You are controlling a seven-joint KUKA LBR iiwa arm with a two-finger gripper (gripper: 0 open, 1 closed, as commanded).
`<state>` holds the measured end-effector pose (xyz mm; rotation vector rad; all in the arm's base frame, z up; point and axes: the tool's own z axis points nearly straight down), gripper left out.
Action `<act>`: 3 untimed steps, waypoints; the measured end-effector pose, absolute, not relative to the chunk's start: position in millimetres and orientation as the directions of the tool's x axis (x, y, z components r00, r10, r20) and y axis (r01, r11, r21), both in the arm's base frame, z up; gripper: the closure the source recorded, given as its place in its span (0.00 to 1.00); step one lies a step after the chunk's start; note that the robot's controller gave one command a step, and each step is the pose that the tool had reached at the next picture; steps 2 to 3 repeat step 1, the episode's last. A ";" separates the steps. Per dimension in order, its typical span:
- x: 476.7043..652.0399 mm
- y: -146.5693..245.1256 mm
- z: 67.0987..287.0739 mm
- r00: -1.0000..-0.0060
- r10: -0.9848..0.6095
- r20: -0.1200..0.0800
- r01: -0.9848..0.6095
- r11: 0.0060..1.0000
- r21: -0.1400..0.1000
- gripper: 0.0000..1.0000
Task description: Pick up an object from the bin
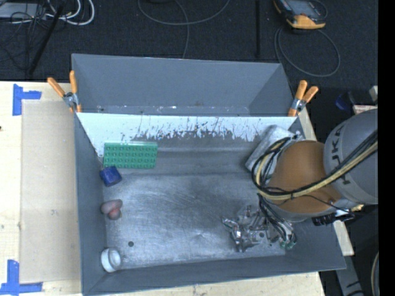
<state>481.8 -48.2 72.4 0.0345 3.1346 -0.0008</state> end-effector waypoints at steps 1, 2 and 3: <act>507.1 -86.5 312.4 -0.987 -0.161 -0.010 -0.161 0.987 -0.003 1.00; 507.1 -86.5 312.4 -0.987 -0.161 -0.010 -0.161 0.987 -0.003 1.00; 507.1 -86.5 312.4 -0.987 -0.161 -0.010 -0.161 0.987 -0.003 1.00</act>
Offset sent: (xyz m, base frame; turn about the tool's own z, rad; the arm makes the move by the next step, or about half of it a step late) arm 0.0231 -0.0380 0.2359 -0.1848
